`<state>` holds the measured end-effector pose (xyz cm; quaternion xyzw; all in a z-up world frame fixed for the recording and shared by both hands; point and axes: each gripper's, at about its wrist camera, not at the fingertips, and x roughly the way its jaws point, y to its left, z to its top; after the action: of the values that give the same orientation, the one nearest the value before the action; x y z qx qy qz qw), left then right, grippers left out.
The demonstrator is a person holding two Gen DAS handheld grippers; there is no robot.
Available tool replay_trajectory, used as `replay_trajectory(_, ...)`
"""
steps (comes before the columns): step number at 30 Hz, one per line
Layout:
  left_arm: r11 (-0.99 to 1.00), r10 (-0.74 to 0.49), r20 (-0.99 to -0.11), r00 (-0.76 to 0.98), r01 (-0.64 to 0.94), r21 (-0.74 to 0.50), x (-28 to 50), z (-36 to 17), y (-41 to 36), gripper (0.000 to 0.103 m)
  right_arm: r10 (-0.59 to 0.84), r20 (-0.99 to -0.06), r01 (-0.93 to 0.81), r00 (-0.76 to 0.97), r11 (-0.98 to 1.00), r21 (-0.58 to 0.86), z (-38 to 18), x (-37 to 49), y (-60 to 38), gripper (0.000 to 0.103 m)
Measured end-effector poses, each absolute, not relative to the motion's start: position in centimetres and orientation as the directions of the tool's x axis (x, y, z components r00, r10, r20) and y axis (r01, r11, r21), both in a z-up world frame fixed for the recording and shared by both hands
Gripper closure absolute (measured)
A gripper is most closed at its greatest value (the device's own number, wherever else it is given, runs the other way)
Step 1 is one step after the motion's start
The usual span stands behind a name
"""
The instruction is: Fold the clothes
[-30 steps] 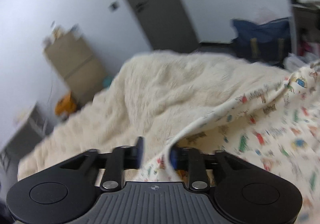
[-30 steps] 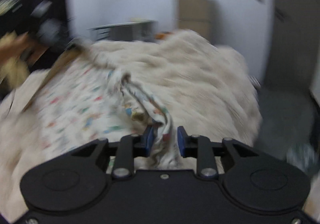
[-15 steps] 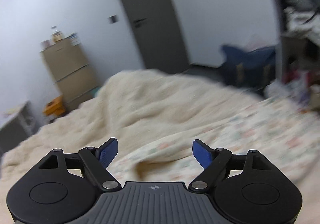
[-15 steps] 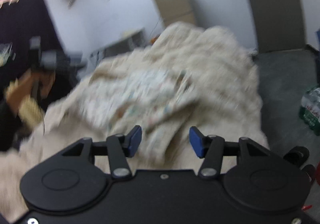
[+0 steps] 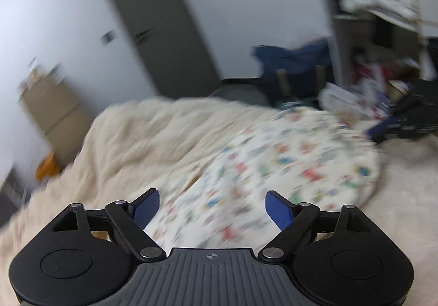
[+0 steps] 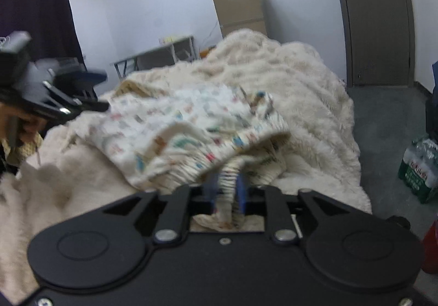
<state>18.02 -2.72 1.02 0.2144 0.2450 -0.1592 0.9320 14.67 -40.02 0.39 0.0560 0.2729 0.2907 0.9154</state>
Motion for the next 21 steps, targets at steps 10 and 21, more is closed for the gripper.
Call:
replay_trajectory(10, 0.941, -0.211, -0.564, 0.798, 0.322, 0.103, 17.5, -1.6, 3.5, 0.011, 0.672, -0.467, -0.568, 0.575, 0.738, 0.364, -1.5, 14.3, -38.1, 0.067)
replay_trajectory(21, 0.96, -0.162, -0.593, 0.789, 0.264, 0.09, 15.3, -2.9, 9.7, 0.009, 0.669, -0.434, -0.607, 0.603, 0.738, 0.294, 0.5, 13.3, -40.5, 0.099)
